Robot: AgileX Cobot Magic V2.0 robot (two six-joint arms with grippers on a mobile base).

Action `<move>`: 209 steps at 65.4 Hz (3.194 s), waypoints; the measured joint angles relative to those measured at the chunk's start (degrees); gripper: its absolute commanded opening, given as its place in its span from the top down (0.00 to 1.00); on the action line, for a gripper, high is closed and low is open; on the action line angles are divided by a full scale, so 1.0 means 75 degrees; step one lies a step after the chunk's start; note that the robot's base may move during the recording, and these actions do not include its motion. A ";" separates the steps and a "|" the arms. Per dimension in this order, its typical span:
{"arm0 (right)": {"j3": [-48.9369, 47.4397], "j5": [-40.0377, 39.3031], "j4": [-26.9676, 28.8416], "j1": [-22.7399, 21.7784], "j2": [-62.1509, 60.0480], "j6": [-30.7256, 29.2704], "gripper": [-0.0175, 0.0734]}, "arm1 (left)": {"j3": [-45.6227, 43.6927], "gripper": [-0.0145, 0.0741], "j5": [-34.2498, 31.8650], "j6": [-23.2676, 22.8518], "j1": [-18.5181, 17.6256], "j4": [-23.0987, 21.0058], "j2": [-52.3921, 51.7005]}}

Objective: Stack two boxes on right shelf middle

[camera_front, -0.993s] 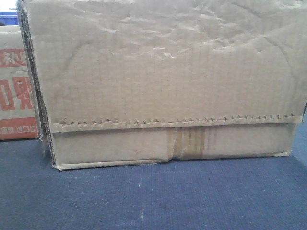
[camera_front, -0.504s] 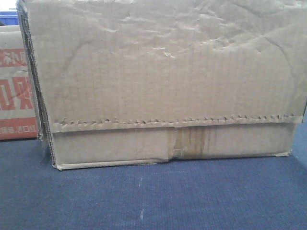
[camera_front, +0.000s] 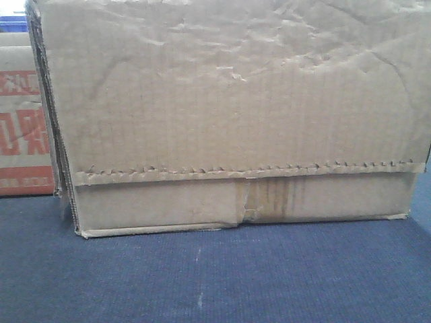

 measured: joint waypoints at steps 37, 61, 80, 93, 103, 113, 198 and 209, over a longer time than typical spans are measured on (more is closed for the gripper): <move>0.0000 0.0000 0.0000 0.0000 0.0000 0.0000 0.18 | -0.3848 0.96 0.0395 -0.1636 -0.0531 0.0146 -0.1468; 0.0000 0.0000 0.0014 0.0000 0.0000 0.0000 0.18 | -0.4480 0.96 0.0459 -0.2700 -0.3182 -0.0275 -0.1147; 0.0000 0.0000 0.0112 0.0000 0.0000 0.0000 0.18 | -0.4480 0.96 0.0477 -0.3356 -0.4174 -0.0123 0.0267; 0.0000 0.0000 0.0177 0.0000 0.0000 0.0000 0.18 | -0.4480 0.96 0.0525 -0.3619 -0.4219 -0.0058 0.1144; 0.0000 0.0028 0.0177 0.0000 0.0000 0.0000 0.18 | -0.4465 0.96 0.0556 -0.3623 -0.4219 -0.0041 0.1435; 0.0000 0.0044 0.0177 0.0000 0.0000 0.0000 0.18 | -0.4465 0.79 0.0556 -0.3652 -0.4219 -0.0089 0.1457; -0.2964 0.3415 0.0221 0.0518 0.3278 -0.0280 0.18 | -0.2247 0.17 0.0498 -0.2612 -0.3388 0.0238 -0.1089; -0.4060 0.4749 0.0234 0.0531 0.4549 -0.0309 0.18 | -0.1936 0.17 0.0498 -0.2608 -0.3854 0.0097 -0.1071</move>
